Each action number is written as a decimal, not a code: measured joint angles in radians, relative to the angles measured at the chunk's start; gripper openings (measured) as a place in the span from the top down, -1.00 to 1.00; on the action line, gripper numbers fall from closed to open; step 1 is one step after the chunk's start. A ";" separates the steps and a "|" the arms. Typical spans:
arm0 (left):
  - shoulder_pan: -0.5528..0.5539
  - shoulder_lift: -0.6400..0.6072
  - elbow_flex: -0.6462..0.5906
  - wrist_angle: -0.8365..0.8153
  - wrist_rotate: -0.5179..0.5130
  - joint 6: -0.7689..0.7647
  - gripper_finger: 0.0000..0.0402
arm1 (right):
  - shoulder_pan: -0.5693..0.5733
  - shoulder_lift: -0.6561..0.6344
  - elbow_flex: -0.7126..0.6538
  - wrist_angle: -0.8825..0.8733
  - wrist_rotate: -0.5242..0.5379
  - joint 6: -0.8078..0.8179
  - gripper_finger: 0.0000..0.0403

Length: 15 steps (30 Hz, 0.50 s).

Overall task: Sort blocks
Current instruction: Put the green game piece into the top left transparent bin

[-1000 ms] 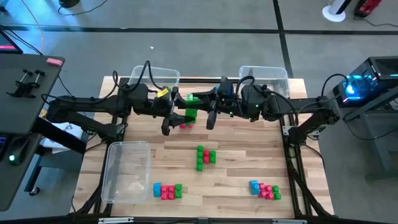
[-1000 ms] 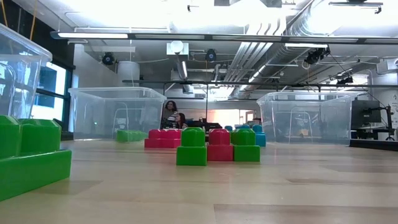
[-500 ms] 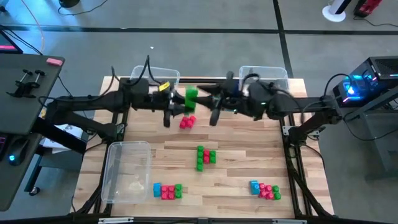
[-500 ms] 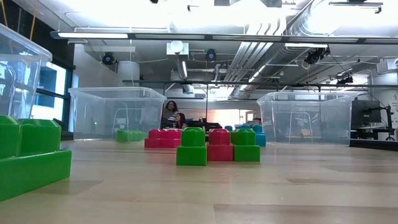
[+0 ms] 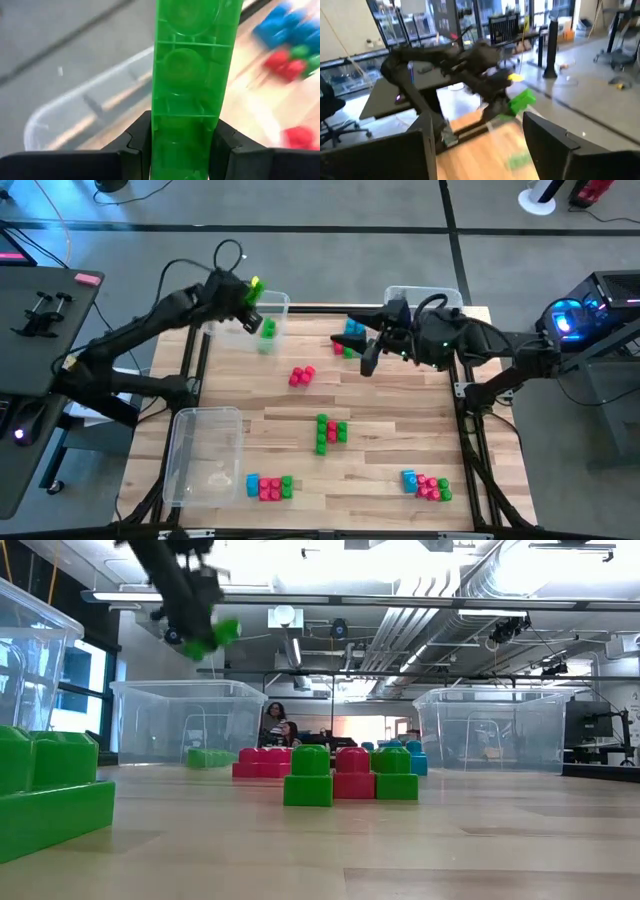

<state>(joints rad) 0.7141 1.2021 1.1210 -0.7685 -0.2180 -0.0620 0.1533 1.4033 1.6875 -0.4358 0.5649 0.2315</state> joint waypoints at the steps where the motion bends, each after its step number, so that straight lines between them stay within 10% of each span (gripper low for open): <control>1: 0.028 0.022 0.000 -0.006 0.023 0.011 0.50 | 0.007 0.000 0.000 -0.009 0.000 0.008 0.10; 15: 0.068 0.032 0.077 -0.104 0.136 -0.025 -0.37 | 0.099 -0.006 0.000 -0.050 0.037 0.020 0.10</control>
<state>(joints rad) 0.7818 1.2338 1.1980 -0.8726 -0.0822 -0.0873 0.2527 1.3975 1.6875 -0.4855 0.6020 0.2518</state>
